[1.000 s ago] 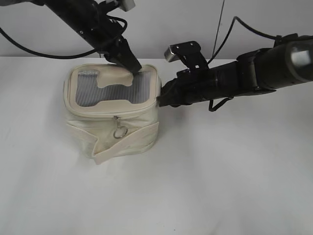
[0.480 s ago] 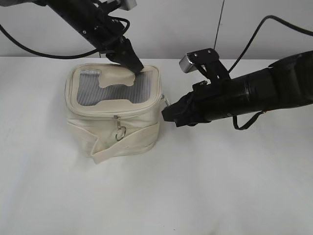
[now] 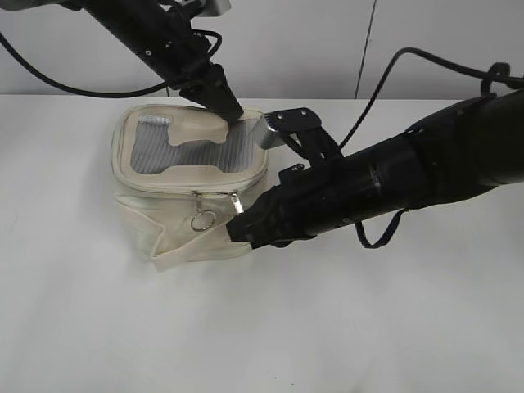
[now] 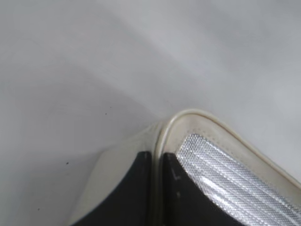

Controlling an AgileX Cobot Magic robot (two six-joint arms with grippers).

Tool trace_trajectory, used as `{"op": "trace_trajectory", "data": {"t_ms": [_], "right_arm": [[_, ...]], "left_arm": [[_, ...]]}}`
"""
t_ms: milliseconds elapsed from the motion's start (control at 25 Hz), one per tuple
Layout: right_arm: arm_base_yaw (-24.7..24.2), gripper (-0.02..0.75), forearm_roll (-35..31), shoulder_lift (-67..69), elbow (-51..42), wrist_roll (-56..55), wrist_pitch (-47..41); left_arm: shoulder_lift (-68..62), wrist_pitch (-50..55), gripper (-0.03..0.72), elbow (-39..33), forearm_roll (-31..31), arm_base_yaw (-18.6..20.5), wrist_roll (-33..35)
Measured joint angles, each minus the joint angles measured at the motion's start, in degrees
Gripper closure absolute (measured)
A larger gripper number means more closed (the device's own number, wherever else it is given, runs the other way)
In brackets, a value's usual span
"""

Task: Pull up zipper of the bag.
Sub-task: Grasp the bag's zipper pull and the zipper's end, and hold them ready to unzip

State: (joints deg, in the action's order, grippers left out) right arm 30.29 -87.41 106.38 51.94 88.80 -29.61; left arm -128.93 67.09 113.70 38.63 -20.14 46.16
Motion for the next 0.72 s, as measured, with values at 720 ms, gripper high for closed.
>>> {"op": "trace_trajectory", "data": {"t_ms": [720], "right_arm": [[10.6,0.729,-6.3,3.6,7.6,-6.5,9.9]], "left_arm": [[0.1,-3.0,0.655,0.0,-2.3,-2.2,-5.6]]}}
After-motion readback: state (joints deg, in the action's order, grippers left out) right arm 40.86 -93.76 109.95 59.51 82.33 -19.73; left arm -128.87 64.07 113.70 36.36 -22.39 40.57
